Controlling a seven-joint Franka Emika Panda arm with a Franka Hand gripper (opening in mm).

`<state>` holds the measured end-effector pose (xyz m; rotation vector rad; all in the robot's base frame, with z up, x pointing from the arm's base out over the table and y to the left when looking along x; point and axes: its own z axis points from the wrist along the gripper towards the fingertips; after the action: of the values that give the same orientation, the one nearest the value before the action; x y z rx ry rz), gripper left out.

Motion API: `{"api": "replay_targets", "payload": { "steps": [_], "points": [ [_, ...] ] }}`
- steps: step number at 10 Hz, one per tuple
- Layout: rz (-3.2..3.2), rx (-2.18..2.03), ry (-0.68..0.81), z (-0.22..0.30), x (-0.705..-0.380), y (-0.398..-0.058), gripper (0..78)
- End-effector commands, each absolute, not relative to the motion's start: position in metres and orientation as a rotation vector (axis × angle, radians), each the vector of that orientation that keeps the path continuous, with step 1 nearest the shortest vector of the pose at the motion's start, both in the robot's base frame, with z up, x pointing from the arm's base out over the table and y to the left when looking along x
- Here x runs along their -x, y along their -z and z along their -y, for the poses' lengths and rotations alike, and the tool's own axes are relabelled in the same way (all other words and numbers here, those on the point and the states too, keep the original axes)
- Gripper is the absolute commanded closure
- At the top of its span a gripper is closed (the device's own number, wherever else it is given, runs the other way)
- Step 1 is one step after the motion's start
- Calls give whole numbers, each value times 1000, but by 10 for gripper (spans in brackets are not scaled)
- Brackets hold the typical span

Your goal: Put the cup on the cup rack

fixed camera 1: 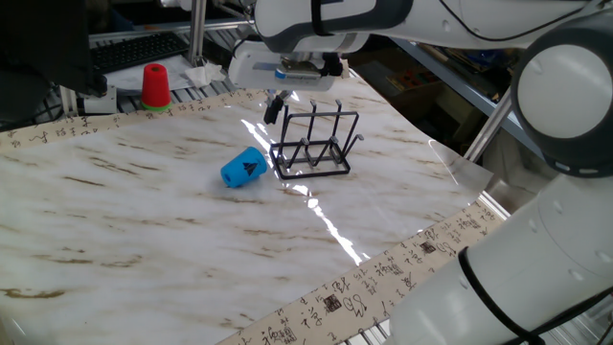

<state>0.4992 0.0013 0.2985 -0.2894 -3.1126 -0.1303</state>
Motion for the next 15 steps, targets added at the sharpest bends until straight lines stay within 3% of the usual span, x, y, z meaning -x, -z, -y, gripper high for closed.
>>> {"api": "replay_targets", "payload": {
  "steps": [1, 15],
  "points": [
    [3107, 328, 111, -13, -516, -353, 776],
    [3200, 396, 191, -12, -518, -352, 776]
  ]
}}
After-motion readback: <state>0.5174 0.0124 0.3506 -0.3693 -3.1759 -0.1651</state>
